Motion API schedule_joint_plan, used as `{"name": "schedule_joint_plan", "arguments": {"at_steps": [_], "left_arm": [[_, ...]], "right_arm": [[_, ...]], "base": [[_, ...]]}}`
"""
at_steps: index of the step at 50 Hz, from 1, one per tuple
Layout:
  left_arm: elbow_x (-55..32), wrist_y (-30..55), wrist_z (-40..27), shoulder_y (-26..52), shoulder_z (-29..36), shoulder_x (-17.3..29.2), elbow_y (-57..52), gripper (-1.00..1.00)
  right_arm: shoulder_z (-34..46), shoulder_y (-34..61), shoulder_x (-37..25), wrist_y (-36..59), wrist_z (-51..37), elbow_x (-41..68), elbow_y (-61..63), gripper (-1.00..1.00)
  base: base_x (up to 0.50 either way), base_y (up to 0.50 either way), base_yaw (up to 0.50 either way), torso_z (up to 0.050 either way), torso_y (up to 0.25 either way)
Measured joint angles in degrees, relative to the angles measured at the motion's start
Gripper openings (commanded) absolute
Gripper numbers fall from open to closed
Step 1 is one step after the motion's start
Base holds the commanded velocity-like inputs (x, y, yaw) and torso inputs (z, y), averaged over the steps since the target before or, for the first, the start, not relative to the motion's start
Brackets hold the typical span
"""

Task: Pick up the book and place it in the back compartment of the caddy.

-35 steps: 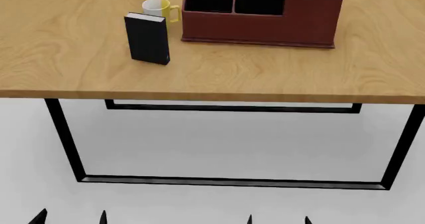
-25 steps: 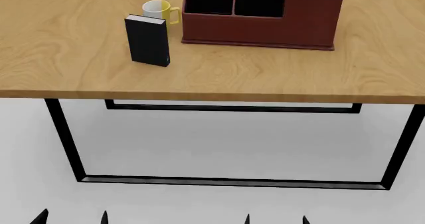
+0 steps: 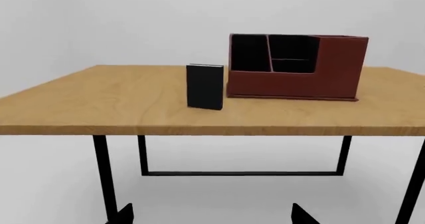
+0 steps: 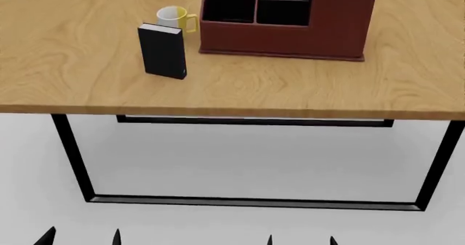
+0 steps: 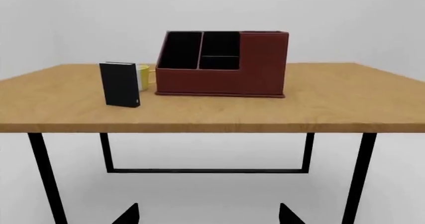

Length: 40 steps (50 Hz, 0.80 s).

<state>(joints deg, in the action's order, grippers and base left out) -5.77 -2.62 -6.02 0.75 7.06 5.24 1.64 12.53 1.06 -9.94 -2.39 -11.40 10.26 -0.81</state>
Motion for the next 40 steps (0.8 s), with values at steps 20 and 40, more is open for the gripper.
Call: {"name": "schedule_joint_plan", "arguments": {"at_steps": [20,40], "left_arm": [[-1.4,0.8,-1.2,-0.2,1.6,1.4,-2.3,1.0],[-2.1,2.5,-2.0,-0.4,2.8,3.0,-5.5,1.0]], "right_arm": [[1.1,-0.1,-0.8,0.1,-0.8,0.6,1.0,1.0],[1.5,-0.5,-2.1,1.5,-2.2,0.8,4.9,1.0]], "base": [[0.0,0.0,0.0,0.05,0.0],[0.0,0.0,0.0,0.034,0.0]]}}
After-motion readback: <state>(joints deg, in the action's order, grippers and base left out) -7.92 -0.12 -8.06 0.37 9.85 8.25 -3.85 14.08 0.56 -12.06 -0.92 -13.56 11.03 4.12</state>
